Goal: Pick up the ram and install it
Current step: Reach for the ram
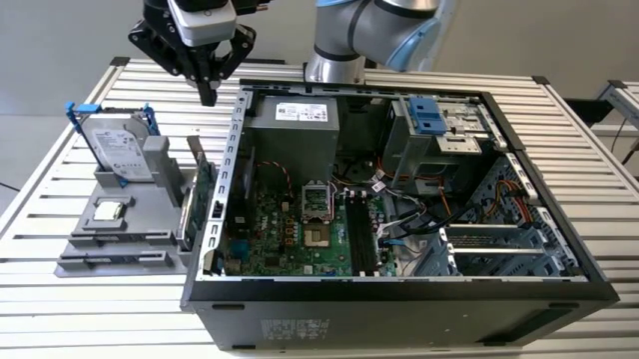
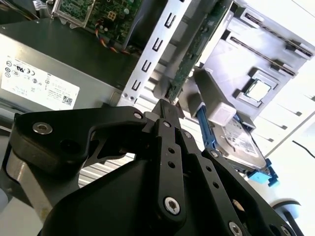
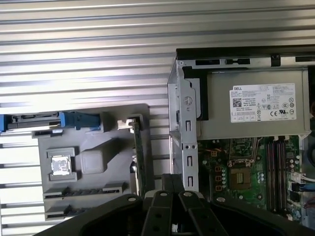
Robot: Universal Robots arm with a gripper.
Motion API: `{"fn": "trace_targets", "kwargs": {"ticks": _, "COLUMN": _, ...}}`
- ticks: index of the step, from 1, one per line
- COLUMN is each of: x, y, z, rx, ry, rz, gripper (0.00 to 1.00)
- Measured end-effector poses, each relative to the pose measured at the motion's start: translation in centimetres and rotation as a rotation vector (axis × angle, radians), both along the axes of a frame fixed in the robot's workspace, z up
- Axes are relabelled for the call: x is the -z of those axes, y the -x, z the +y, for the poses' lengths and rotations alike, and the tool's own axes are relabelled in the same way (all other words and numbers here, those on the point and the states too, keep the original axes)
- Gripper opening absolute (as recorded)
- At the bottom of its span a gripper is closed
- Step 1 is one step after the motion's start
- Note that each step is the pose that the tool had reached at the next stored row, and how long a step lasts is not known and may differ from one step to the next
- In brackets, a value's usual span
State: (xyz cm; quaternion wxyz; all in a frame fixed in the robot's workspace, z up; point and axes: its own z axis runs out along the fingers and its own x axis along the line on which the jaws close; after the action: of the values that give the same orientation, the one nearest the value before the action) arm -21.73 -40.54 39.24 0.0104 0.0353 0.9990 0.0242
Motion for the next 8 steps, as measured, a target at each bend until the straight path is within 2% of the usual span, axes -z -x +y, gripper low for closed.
{"fn": "trace_targets", "kwargs": {"ticks": 8, "x": 0.0, "y": 0.57, "z": -0.05, "rx": 0.0, "ry": 0.0, "rz": 0.0, "gripper": 0.0}}
